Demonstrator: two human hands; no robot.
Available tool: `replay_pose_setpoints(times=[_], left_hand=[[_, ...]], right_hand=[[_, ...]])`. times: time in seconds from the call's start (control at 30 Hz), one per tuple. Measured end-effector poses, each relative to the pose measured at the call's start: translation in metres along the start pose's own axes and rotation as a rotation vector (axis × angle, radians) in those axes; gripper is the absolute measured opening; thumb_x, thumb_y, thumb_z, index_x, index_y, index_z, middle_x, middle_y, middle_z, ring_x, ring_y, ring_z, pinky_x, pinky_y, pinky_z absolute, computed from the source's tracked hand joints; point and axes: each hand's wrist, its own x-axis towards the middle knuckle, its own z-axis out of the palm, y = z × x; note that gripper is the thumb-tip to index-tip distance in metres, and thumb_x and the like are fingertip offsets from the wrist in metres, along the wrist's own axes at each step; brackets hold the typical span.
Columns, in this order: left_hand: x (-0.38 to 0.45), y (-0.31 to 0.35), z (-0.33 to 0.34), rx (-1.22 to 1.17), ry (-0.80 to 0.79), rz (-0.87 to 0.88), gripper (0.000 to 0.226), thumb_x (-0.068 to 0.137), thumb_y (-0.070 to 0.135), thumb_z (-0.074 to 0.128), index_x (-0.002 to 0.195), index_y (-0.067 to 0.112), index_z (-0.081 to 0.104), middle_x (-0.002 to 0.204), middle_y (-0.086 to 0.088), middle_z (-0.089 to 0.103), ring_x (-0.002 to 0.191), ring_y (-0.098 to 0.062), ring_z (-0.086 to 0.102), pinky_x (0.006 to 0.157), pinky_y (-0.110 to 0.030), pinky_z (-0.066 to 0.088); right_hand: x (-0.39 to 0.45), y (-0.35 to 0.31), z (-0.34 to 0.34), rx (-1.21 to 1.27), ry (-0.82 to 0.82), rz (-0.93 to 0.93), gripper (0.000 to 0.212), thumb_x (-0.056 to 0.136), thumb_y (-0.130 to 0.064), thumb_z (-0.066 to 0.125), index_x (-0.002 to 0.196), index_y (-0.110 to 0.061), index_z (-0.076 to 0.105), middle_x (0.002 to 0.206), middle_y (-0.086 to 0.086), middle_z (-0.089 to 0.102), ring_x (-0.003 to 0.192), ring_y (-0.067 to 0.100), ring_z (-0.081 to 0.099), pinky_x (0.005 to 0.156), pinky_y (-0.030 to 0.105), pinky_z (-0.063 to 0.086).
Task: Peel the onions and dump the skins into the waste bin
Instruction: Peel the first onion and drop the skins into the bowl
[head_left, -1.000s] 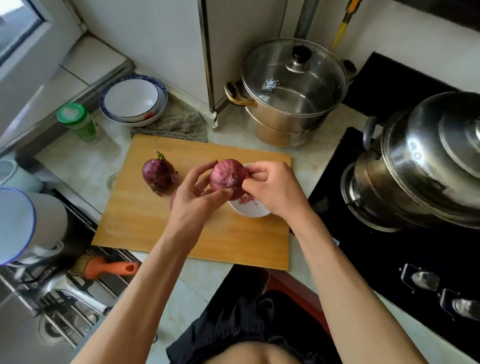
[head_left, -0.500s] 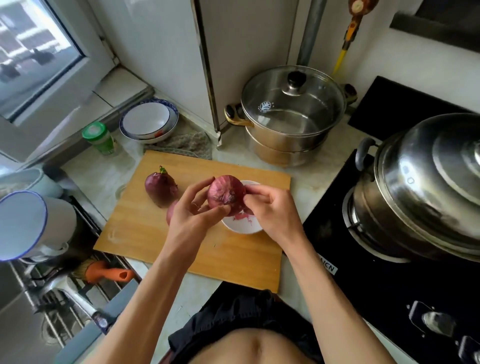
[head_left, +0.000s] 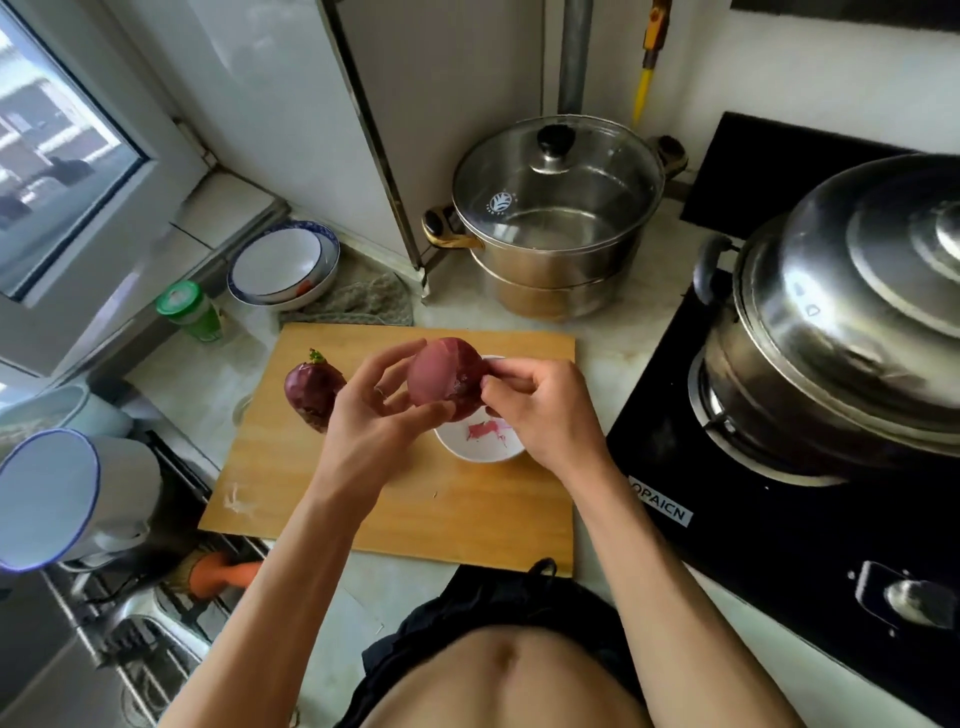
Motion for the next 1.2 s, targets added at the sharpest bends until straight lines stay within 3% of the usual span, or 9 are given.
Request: replay_pose_setpoints(times=[0.2, 0.47, 0.57, 0.73, 1.03, 1.2], left_hand=[[0.010, 0.001, 0.007, 0.025, -0.038, 0.039, 0.069, 0.072, -0.015, 0.080, 0.130, 0.018, 0.064, 0.125, -0.006, 0.072, 0.111, -0.024, 0.072, 0.089, -0.030, 0.059], [0.003, -0.007, 0.014, -0.053, -0.039, -0.010, 0.066, 0.074, -0.020, 0.076, 0.129, 0.015, 0.064, 0.121, -0.007, 0.073, 0.103, -0.022, 0.074, 0.077, -0.021, 0.057], [0.001, -0.014, 0.011, -0.137, -0.004, -0.062, 0.064, 0.076, -0.017, 0.076, 0.131, 0.013, 0.063, 0.119, -0.008, 0.075, 0.102, -0.025, 0.074, 0.078, -0.026, 0.058], [0.002, -0.018, 0.006, -0.222, 0.022, -0.090, 0.064, 0.069, 0.000, 0.077, 0.130, 0.017, 0.063, 0.121, -0.007, 0.075, 0.113, -0.033, 0.071, 0.098, -0.045, 0.056], [0.007, -0.014, 0.002, -0.124, 0.023, -0.042, 0.064, 0.075, -0.016, 0.077, 0.129, 0.015, 0.063, 0.122, -0.007, 0.074, 0.108, -0.028, 0.074, 0.088, -0.034, 0.060], [0.010, -0.011, 0.002, -0.048, 0.003, -0.006, 0.067, 0.071, -0.014, 0.082, 0.125, 0.021, 0.065, 0.127, -0.005, 0.071, 0.113, -0.021, 0.072, 0.091, -0.032, 0.059]], right_hand=[[0.001, -0.003, 0.004, -0.041, 0.135, 0.009, 0.018, 0.085, -0.001, 0.064, 0.096, -0.007, 0.078, 0.074, -0.010, 0.073, 0.063, 0.003, 0.070, 0.049, 0.015, 0.050], [0.000, 0.008, 0.001, -0.215, 0.230, 0.001, 0.018, 0.084, -0.002, 0.066, 0.095, -0.010, 0.078, 0.074, -0.011, 0.071, 0.072, 0.002, 0.071, 0.065, 0.016, 0.055], [-0.002, 0.006, 0.003, -0.196, 0.212, -0.008, 0.017, 0.085, -0.003, 0.066, 0.095, -0.007, 0.078, 0.073, -0.013, 0.070, 0.069, -0.001, 0.070, 0.061, 0.014, 0.053], [-0.007, 0.001, 0.004, -0.022, 0.114, -0.004, 0.014, 0.088, 0.001, 0.070, 0.102, 0.003, 0.072, 0.075, -0.009, 0.070, 0.064, -0.001, 0.070, 0.052, 0.012, 0.051], [-0.002, 0.001, 0.003, -0.006, 0.104, 0.028, 0.011, 0.090, -0.005, 0.072, 0.099, 0.002, 0.071, 0.079, -0.003, 0.072, 0.066, 0.003, 0.072, 0.053, 0.015, 0.053], [0.002, 0.008, 0.001, -0.101, 0.129, 0.049, 0.006, 0.092, -0.006, 0.069, 0.095, -0.004, 0.074, 0.079, 0.000, 0.075, 0.069, 0.012, 0.074, 0.058, 0.025, 0.059]])
